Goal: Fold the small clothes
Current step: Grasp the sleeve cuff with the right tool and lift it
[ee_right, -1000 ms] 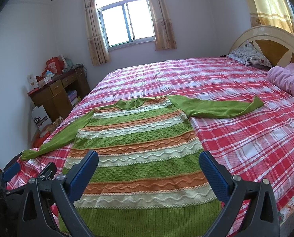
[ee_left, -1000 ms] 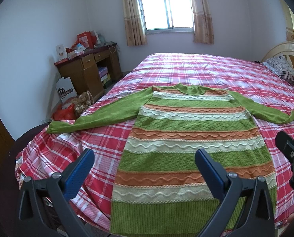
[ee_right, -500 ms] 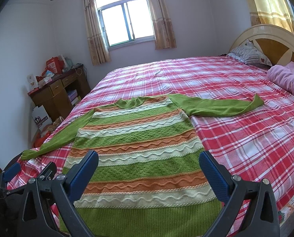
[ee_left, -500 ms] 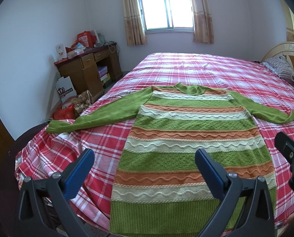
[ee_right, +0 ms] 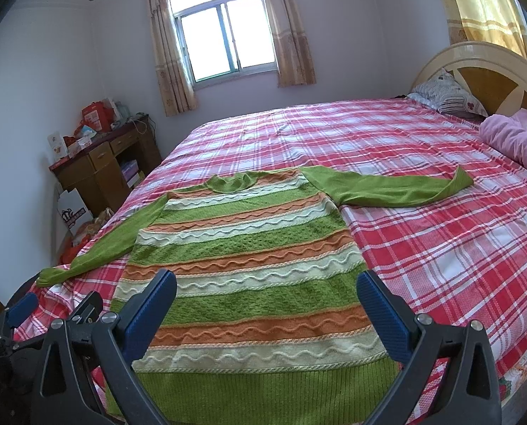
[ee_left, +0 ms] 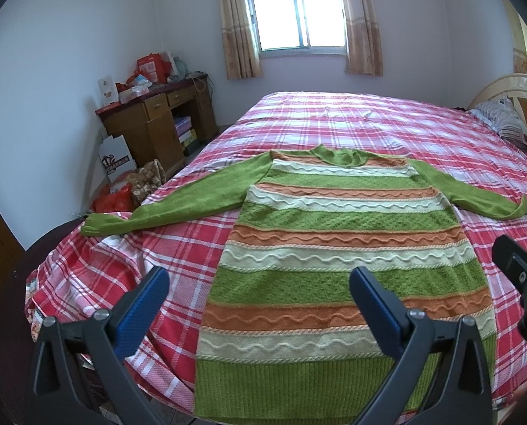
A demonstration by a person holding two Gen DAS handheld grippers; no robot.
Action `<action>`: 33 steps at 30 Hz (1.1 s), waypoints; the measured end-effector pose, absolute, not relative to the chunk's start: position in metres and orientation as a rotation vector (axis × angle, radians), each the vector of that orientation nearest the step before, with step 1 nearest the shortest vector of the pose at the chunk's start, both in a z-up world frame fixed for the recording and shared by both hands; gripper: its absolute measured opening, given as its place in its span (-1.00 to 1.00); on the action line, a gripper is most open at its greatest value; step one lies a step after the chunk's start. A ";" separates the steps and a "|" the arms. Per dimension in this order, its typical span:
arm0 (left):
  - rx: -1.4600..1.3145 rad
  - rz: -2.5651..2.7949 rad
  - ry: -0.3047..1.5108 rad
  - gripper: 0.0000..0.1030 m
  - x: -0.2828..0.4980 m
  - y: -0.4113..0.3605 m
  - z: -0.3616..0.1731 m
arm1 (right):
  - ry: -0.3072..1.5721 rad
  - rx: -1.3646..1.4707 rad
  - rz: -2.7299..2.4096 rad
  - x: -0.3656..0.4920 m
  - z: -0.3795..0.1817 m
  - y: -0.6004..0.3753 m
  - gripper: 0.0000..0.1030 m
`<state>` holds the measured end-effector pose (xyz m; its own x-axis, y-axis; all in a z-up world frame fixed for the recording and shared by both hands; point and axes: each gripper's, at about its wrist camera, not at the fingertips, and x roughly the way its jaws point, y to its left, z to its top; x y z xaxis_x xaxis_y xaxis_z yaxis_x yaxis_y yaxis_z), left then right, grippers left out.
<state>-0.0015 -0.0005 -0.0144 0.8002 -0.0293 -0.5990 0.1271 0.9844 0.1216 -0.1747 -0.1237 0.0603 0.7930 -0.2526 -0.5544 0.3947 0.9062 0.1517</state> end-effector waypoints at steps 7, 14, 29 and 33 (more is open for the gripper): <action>0.168 -0.089 0.669 1.00 0.017 -0.006 -0.024 | 0.548 0.276 -0.376 -0.168 0.051 -0.141 0.98; 0.168 -0.154 0.692 1.00 0.047 -0.019 -0.039 | 0.553 0.279 -0.447 -0.149 0.043 -0.185 0.98; 0.092 -0.063 0.683 1.00 0.159 -0.002 -0.061 | 0.522 0.608 -0.707 -0.136 0.029 -0.430 0.30; 0.078 -0.030 0.705 1.00 0.175 0.001 -0.080 | 0.487 0.718 -0.801 -0.138 0.030 -0.510 0.30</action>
<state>0.1751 0.0014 -0.0798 0.7616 -0.0015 -0.6480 0.0541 0.9967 0.0612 -0.1381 -0.5104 0.0297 0.6092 -0.4721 -0.6372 0.7830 0.4856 0.3888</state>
